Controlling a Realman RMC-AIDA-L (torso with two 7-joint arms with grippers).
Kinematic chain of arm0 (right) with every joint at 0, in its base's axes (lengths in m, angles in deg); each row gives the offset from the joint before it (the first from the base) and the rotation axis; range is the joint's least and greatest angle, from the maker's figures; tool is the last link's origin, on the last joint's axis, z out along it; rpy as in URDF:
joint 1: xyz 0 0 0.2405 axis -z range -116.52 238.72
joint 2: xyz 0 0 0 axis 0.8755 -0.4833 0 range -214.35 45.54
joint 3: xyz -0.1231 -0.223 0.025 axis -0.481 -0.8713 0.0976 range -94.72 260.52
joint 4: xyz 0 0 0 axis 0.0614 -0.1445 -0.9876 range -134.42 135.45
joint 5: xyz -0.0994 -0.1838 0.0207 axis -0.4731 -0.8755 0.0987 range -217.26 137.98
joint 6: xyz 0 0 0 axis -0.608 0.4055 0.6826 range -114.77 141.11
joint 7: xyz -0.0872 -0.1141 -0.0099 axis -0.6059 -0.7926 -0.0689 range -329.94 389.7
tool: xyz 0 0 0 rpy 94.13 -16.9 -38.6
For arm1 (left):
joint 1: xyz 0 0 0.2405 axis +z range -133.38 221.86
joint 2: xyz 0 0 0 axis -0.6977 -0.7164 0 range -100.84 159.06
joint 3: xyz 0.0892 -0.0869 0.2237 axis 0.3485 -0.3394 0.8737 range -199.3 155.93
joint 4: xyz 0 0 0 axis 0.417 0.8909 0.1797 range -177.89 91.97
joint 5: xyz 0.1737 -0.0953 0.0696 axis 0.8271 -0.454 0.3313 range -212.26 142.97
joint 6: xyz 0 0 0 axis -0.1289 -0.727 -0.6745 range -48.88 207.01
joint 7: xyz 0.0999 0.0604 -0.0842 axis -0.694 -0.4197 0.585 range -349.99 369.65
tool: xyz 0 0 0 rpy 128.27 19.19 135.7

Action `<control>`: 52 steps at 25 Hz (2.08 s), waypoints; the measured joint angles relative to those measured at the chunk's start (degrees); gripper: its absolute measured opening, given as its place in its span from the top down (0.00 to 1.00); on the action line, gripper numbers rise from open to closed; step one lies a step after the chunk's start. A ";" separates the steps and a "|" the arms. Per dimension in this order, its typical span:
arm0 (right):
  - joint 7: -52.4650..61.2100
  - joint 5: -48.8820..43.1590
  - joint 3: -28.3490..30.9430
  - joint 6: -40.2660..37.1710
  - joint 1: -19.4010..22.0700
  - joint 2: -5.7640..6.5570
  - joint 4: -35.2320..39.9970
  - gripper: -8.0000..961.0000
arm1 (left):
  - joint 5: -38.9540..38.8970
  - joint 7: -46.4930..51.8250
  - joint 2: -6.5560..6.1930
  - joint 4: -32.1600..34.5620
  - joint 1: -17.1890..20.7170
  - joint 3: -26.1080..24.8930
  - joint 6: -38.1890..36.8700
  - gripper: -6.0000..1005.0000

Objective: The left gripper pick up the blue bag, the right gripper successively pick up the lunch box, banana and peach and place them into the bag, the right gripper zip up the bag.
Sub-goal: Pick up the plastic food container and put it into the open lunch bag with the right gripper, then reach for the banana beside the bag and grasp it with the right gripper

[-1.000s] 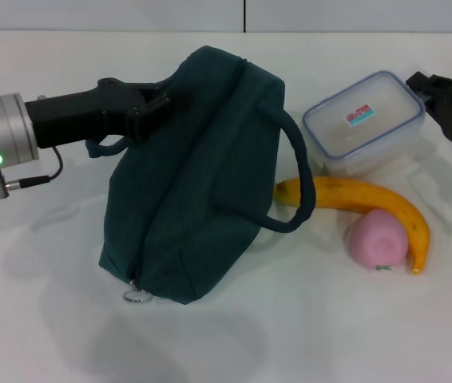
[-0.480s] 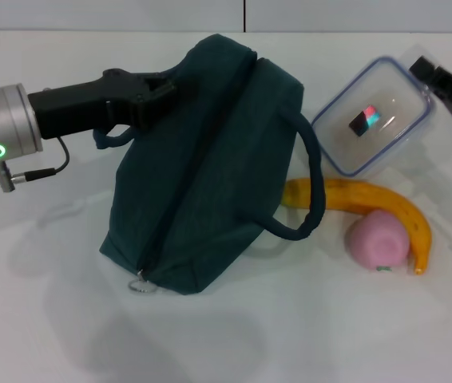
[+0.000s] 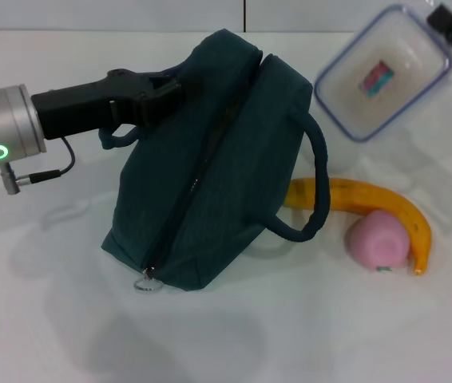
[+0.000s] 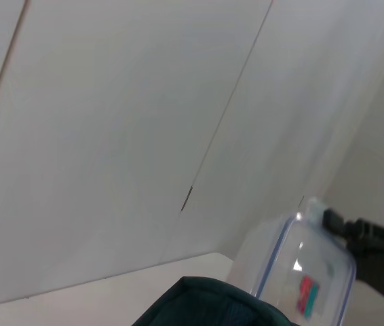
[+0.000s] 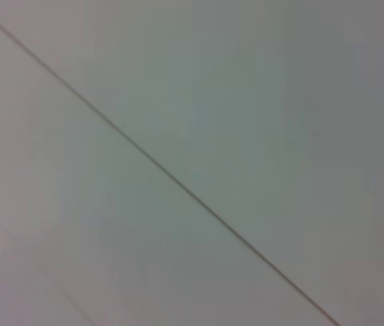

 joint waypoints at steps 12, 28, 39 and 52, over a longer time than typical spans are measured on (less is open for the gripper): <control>-1.68 -0.06 3.46 -7.62 -8.42 -0.38 2.14 0.89 | -0.10 -0.96 -0.01 -2.42 -1.23 -0.19 0.35 0.95; -0.75 -0.11 -9.74 -3.62 -9.06 -0.65 1.54 0.89 | -2.12 -1.27 -0.02 -3.62 -2.27 -0.22 1.77 0.95; -0.40 2.59 -22.15 0.98 -8.46 -0.67 2.08 0.89 | -2.15 -1.38 -0.01 -4.50 -3.52 -0.11 2.06 0.95; -4.20 5.28 -26.07 1.95 -5.06 -0.12 7.28 0.71 | -2.16 -1.53 -0.01 -4.76 -2.78 -0.52 3.27 0.95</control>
